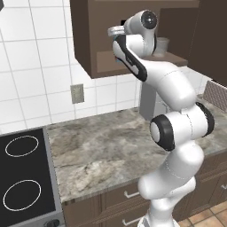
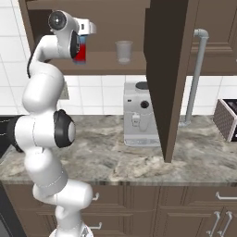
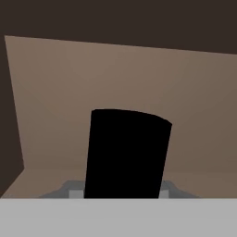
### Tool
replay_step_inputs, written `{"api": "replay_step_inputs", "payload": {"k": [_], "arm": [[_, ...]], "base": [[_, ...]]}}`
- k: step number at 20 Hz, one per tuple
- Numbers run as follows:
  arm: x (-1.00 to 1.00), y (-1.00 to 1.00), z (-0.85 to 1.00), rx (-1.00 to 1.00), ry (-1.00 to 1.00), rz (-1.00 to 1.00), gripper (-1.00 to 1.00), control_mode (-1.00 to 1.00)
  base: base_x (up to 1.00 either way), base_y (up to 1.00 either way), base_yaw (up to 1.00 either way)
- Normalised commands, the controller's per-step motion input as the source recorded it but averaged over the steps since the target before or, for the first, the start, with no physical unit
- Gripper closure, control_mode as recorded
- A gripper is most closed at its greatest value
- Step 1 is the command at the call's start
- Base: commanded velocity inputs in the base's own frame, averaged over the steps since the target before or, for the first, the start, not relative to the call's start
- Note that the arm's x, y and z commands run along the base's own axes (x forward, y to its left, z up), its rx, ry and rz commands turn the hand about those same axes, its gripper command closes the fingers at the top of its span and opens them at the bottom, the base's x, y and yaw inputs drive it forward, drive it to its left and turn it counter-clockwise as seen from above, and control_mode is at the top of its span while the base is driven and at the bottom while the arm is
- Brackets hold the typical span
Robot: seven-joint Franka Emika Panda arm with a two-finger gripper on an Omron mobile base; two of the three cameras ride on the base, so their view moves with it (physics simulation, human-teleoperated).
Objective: There is a bowl on the dining counter. Grab a lemon wedge from the fridge and place it in the bowl. Then get the liquor bottle and glass cup from the cabinet and place them next to the bowl.
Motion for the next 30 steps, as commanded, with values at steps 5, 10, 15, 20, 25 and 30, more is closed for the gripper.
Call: {"api": "replay_step_inputs", "payload": {"k": [5, 10, 15, 20, 25, 30], "arm": [[-0.50, 0.00, 0.00, 0.00, 0.00, 0.00, 1.00, -1.00], [-0.93, 0.00, -0.05, -0.01, -0.01, 0.01, 1.00, -1.00], [-1.00, -0.11, 0.00, 0.00, -0.10, 0.10, 1.00, -1.00], [-1.00, -0.26, 0.00, 0.03, -0.07, 0.19, 1.00, -1.00], [-1.00, -0.23, 0.00, 0.02, 0.00, 0.22, 1.00, -1.00], [-1.00, -0.12, -0.05, 0.00, 0.01, 0.16, 1.00, -1.00]], "base": [[0.00, 0.00, 0.00], [0.00, 0.00, 0.00], [0.00, 0.00, 0.00], [0.00, 0.00, 0.00], [0.00, 0.00, 0.00], [0.00, 0.00, 0.00]]}}
